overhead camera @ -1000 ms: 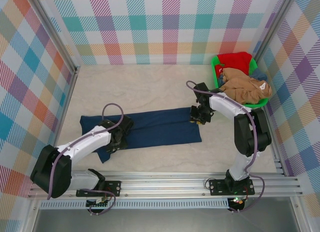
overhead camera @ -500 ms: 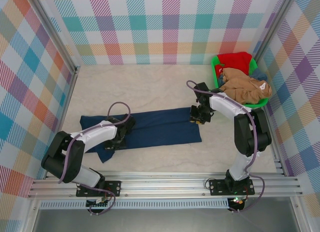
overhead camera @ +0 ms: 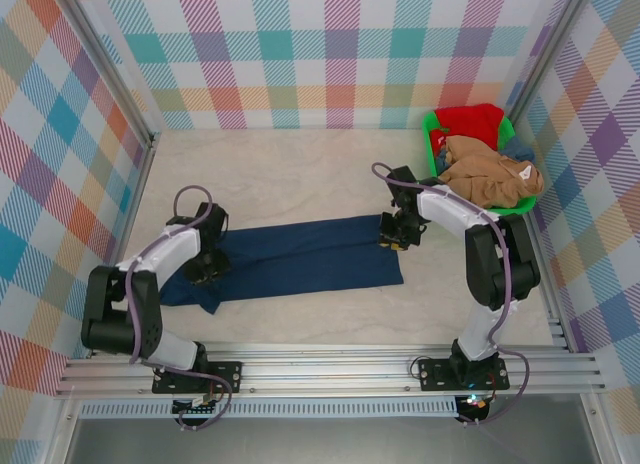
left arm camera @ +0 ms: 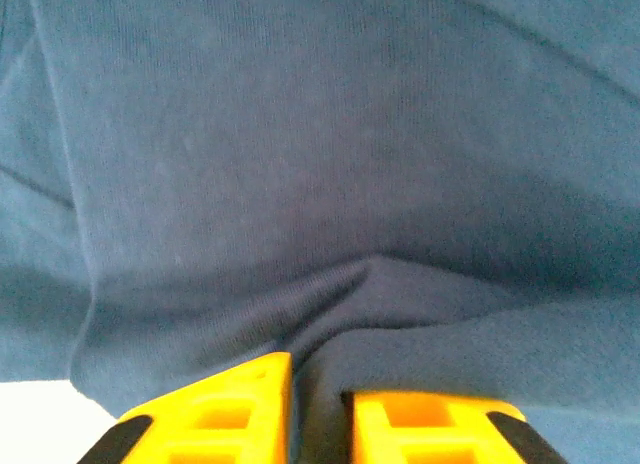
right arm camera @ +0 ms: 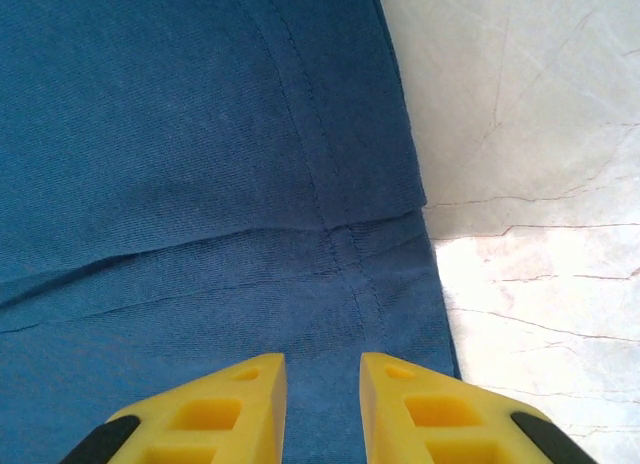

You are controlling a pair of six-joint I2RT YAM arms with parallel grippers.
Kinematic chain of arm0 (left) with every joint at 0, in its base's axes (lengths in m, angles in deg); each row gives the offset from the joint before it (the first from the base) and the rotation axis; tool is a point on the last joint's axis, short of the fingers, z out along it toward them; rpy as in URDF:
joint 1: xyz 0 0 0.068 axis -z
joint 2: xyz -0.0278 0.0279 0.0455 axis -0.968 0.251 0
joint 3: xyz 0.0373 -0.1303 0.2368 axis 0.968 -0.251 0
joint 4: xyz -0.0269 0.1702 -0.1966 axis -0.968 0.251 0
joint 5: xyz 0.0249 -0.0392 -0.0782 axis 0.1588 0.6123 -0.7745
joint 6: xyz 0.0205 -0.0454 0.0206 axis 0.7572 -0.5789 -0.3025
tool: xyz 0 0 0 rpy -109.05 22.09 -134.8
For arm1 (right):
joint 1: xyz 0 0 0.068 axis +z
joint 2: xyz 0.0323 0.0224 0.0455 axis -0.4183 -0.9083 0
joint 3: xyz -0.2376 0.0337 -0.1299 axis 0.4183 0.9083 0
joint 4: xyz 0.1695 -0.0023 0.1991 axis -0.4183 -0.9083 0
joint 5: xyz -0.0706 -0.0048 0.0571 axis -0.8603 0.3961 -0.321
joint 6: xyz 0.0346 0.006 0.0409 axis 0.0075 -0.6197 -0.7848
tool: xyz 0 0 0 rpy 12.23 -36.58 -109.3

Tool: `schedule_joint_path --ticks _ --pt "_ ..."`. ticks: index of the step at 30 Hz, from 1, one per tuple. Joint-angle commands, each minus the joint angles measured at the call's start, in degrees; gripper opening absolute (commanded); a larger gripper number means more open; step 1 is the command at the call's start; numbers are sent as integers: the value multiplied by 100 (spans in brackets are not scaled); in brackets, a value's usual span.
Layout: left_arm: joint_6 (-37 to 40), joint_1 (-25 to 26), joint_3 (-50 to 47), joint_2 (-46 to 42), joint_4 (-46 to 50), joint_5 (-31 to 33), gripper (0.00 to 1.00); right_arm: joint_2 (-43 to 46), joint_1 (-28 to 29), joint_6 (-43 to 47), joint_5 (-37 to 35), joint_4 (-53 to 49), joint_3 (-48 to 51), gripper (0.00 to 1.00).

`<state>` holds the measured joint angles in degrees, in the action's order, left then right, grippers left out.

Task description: Fold and stack the t-shirts

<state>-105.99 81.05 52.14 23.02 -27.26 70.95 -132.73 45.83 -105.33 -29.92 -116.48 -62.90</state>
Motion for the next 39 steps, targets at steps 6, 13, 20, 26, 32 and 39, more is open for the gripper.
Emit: schedule_joint_path --ticks 6,13,20,26,32,39 --pt "641 -176 837 715 118 640 32 -2 36 53 89 -46 -135 25" --pt "882 34 1104 606 714 2409 37 26 34 27 103 15 -63 25" --pt "-122 145 1175 -302 1454 1950 41 -57 34 43 146 49 -125 25" --pt "-1154 203 341 -967 812 122 38 -119 34 45 200 88 -151 25" --pt "-995 -369 -287 -636 -417 -557 40 -87 34 105 224 73 -160 25" --pt "-705 -493 -179 -148 -549 -682 40 203 34 176 695 426 84 34"
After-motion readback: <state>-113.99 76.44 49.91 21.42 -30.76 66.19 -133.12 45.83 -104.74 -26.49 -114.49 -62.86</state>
